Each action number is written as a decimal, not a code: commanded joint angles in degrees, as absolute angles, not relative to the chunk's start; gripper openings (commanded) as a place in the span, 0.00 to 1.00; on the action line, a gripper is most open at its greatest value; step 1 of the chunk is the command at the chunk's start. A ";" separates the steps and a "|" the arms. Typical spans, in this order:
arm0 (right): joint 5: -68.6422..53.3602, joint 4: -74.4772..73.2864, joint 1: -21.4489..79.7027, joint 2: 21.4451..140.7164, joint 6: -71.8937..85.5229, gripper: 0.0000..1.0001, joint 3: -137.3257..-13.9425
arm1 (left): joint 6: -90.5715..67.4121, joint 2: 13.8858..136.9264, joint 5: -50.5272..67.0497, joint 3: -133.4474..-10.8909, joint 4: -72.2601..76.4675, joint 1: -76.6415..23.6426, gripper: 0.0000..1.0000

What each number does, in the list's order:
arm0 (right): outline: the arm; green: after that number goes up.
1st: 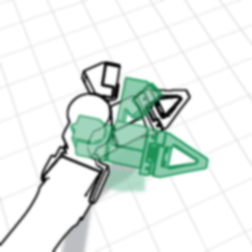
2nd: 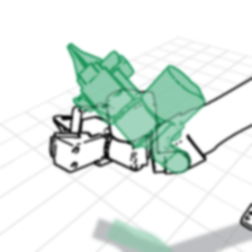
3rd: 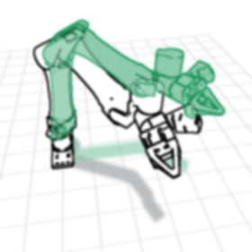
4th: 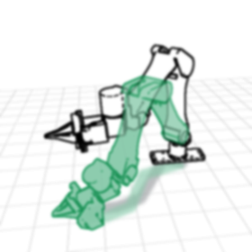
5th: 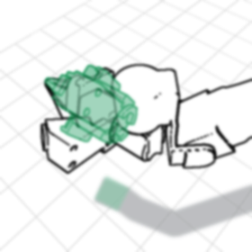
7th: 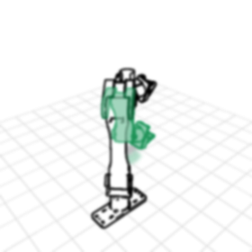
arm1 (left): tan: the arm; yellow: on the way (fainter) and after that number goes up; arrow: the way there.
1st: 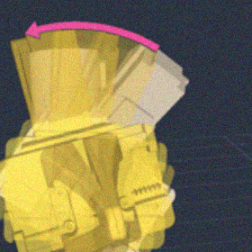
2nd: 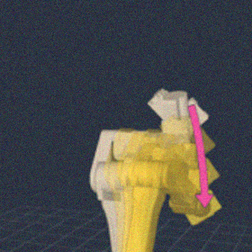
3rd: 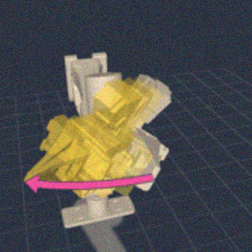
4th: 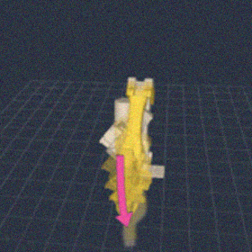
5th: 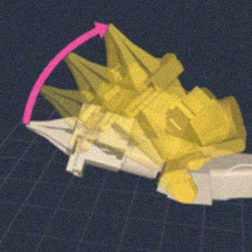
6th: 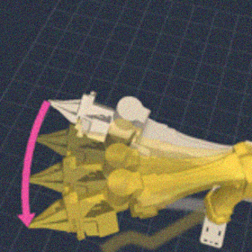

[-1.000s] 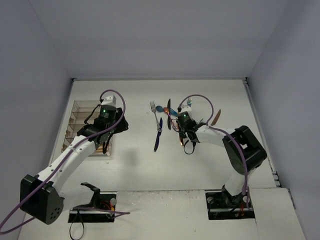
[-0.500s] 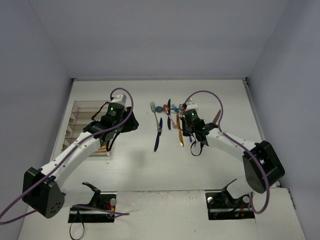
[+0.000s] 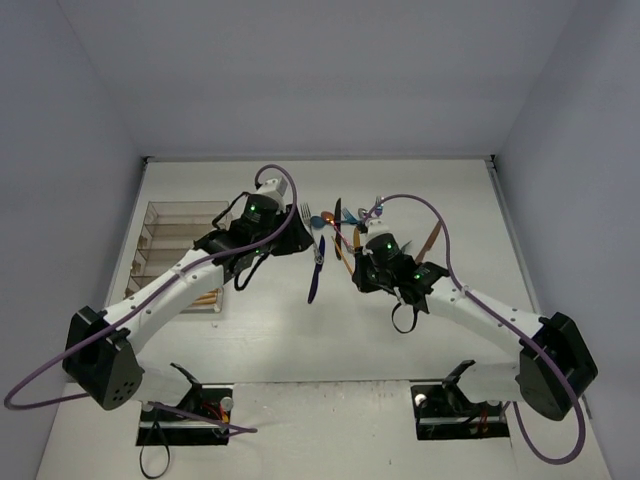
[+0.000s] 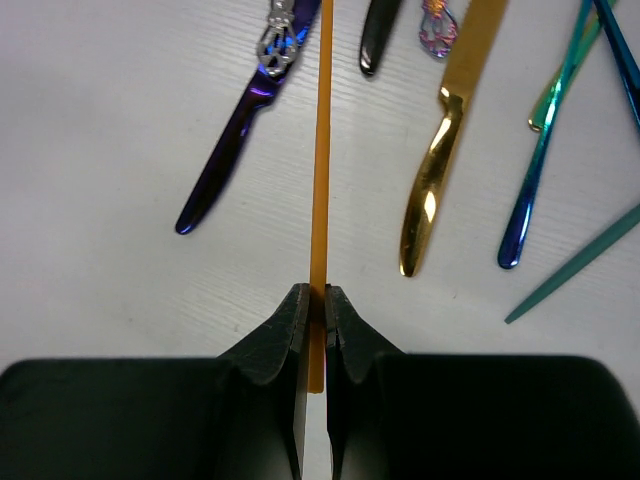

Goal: Sort the eating utensils into containers

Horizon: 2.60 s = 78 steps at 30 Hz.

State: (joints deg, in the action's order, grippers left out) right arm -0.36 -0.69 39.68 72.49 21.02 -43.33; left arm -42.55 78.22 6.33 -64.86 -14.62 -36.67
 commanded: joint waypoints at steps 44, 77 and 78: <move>-1.24 12.31 45.18 67.61 17.47 0.42 -46.20 | -57.66 78.83 -1.41 -62.02 -4.43 -39.63 0.00; 2.77 12.30 44.47 60.22 14.31 0.49 -36.91 | -74.38 51.87 -20.76 -37.37 -30.50 8.82 0.05; 2.84 12.34 44.47 60.06 14.39 0.49 -36.77 | -74.26 52.71 -20.74 -37.35 -29.65 8.91 0.07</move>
